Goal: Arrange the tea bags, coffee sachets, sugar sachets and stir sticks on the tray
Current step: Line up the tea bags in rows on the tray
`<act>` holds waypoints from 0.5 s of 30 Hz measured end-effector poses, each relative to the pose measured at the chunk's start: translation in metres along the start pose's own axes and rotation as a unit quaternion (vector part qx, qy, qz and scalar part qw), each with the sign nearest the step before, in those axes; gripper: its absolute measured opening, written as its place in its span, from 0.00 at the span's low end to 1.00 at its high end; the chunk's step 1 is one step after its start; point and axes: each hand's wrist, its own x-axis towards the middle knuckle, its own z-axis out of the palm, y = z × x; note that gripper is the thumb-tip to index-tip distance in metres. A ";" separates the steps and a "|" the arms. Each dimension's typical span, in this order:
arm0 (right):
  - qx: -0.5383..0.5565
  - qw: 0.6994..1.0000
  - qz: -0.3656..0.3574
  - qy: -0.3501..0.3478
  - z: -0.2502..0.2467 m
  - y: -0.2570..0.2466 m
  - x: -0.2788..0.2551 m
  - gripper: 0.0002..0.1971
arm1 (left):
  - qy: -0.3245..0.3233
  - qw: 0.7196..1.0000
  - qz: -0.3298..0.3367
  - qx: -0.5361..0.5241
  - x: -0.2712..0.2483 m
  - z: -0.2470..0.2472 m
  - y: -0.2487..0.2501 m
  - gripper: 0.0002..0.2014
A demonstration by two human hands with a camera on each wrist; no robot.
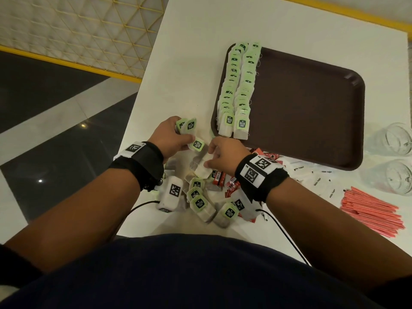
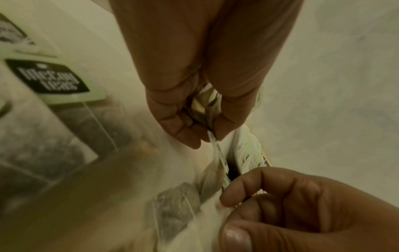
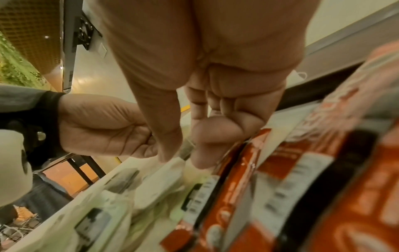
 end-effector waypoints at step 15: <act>-0.089 0.995 -0.017 -0.030 0.002 -0.017 -0.005 0.16 | 0.006 1.000 0.006 0.003 -0.003 -0.002 -0.005 0.17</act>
